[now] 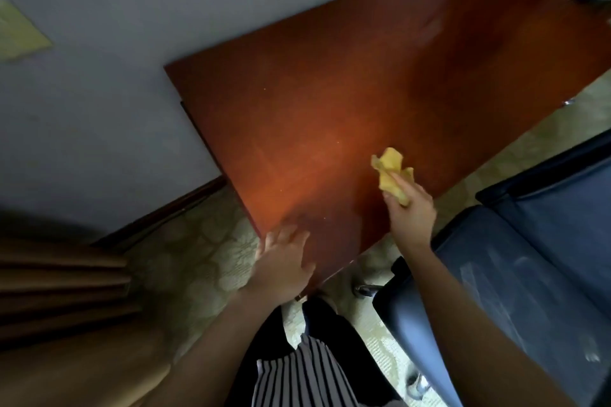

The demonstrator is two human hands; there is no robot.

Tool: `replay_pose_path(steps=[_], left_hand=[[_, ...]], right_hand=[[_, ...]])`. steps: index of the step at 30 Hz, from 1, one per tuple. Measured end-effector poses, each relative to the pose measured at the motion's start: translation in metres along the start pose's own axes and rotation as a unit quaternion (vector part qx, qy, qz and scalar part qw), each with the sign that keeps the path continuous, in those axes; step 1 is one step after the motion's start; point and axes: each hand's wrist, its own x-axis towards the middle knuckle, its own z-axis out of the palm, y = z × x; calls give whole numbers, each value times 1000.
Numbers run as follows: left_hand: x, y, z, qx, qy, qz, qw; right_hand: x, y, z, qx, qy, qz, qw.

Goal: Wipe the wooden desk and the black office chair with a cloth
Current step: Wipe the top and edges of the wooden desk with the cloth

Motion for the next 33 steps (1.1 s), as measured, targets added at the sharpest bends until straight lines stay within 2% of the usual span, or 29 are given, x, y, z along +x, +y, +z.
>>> replay_pose_path(steps=[2,4,7,9,12,16,20,24,27,31,33], left_hand=[[-2,1,8,10,-2,-44,999],[-4,2,16,11,0,-84,996],[-8,3,25,-11,-7,-132,991],[-8,3,30,-15,-13,-148,989],[-8,4,35,-10,-12,-158,987],[-5,7,32,23,-5,-164,986],[-3,3,26,90,-11,-165,982],[-2,1,24,139,-23,-162,977],[-3,-1,25,166,-25,-150,974],[-4,0,24,222,-34,-156,962],[-2,2,24,229,-36,-160,960]], right_hand=[[2,-2,16,-112,-105,-89,984],[-8,-1,29,-194,-186,-155,951],[-25,10,36,-234,-167,-213,934],[-23,18,37,-245,-144,-189,940],[-11,24,38,-244,-179,-125,945],[13,16,48,-300,-180,-172,921],[19,-5,66,-260,-211,-211,919],[-14,-12,77,-212,-265,-318,885],[-45,2,67,-163,-286,-363,871],[-50,36,38,-130,-259,-416,862],[-40,50,23,-149,-229,-419,866]])
